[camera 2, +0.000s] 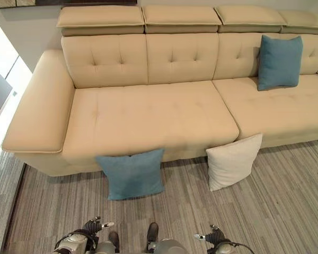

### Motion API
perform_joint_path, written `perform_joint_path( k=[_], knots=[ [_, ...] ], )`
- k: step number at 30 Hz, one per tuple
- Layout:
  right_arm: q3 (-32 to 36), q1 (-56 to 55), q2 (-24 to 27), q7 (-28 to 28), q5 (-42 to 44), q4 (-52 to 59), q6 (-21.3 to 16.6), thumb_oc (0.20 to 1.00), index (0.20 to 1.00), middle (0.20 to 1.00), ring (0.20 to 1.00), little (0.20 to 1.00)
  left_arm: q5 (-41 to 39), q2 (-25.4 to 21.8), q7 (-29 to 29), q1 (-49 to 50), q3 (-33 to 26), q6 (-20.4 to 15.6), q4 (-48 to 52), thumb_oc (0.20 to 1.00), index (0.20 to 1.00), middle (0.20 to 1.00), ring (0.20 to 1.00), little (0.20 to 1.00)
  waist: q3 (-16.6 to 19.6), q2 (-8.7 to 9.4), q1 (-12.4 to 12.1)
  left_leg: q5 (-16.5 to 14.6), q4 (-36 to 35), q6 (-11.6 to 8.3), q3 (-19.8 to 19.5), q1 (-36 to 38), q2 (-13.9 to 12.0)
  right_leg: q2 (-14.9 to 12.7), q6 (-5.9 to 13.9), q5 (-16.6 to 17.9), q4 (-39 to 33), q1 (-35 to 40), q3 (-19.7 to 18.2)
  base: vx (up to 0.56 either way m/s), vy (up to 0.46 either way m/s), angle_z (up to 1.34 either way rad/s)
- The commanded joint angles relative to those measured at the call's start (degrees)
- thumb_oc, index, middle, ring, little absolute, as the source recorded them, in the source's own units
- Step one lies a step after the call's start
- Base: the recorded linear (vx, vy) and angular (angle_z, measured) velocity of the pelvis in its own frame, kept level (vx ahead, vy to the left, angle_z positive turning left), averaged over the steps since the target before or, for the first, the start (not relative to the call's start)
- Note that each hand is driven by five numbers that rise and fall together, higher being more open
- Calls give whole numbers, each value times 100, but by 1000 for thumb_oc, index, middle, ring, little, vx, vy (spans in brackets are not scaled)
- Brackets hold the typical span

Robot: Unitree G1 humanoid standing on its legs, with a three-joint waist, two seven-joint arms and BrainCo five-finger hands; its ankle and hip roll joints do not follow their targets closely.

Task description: Pick up all the scattered cushions and arrange them neatly on the sofa.

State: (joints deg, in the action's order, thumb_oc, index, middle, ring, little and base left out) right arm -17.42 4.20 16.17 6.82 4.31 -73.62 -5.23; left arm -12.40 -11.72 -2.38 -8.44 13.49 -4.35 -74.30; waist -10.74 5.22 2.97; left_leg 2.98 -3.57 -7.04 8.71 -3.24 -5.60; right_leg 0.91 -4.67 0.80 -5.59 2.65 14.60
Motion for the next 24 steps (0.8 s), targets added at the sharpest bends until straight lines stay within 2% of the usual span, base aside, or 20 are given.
perform_joint_path(
  k=[1,7,8,10,11,13,16,18,20,24],
  knots=[
    [-32,65,169,9,88,50,-73,1000,1000,1000,1000,1000,-28,-79,5,-73,197,-116,-37,1000,1000,1000,1000,1000,42,-98,-124,246,455,320,-119,-219,194,-376,841,-375,514,290,-838,268,184,-12],
    [11,82,78,-12,91,48,-60,1000,1000,1000,1000,1000,6,-82,33,-21,200,-114,-80,1000,1000,1000,1000,1000,139,-121,-159,-40,385,545,-47,53,439,-649,1035,-488,987,327,-896,202,190,-14],
    [28,94,72,-9,77,89,-67,1000,1000,1000,1000,1000,-11,-90,38,-37,175,-112,-66,1000,1000,1000,1000,1000,132,-131,-194,-213,506,654,61,87,529,-815,1144,-464,1270,233,-860,143,212,0],
    [28,135,68,-4,83,108,-70,1000,1000,1000,1000,1000,-49,-117,17,-46,160,-128,-36,1000,1000,1000,1000,1000,121,-140,-222,-285,555,712,105,124,562,-875,1197,-387,1508,87,-881,153,219,-16],
    [19,230,100,10,99,156,-88,1000,1000,1000,1000,1000,-85,-210,1,-82,142,-140,-9,1000,1000,1000,1000,1000,61,-184,-214,-438,610,842,208,264,632,-1020,1286,-97,2065,-189,-902,152,191,-30],
    [29,242,98,11,116,187,-88,1000,1000,1000,1000,1000,-78,-257,3,-103,129,-145,-25,1000,1000,1000,1000,1000,32,-211,-200,-517,601,891,211,336,641,-1074,1276,-21,2295,-385,-942,139,147,-18],
    [26,287,117,24,86,155,-82,1000,1000,1000,1000,1000,-105,-318,-3,-165,77,-162,-37,1000,1000,1000,1000,1000,57,-249,-169,-586,462,877,200,494,656,-1054,1251,-19,1818,-553,-882,132,11,-3],
    [31,308,117,33,68,172,-85,1000,1000,1000,1000,1000,-104,-354,-23,-196,32,-170,-37,1000,1000,1000,1000,1000,13,-227,-121,-635,429,839,188,608,646,-984,1274,101,1376,-746,-843,136,-58,-6],
    [30,293,118,34,62,185,-85,1000,1000,1000,1000,1000,-90,-354,-11,-177,28,-188,-36,1000,1000,1000,1000,1000,-6,-227,-61,-672,487,824,153,635,620,-981,1319,87,1437,-756,-931,85,-56,-12],
    [-37,310,178,25,22,234,-121,1000,1000,1000,1000,1000,-57,-344,-6,-194,40,-205,5,1000,1000,1000,1000,1000,-15,-166,-68,-663,509,734,140,662,594,-879,1227,14,1138,-543,-937,67,-91,11]
  ],
)
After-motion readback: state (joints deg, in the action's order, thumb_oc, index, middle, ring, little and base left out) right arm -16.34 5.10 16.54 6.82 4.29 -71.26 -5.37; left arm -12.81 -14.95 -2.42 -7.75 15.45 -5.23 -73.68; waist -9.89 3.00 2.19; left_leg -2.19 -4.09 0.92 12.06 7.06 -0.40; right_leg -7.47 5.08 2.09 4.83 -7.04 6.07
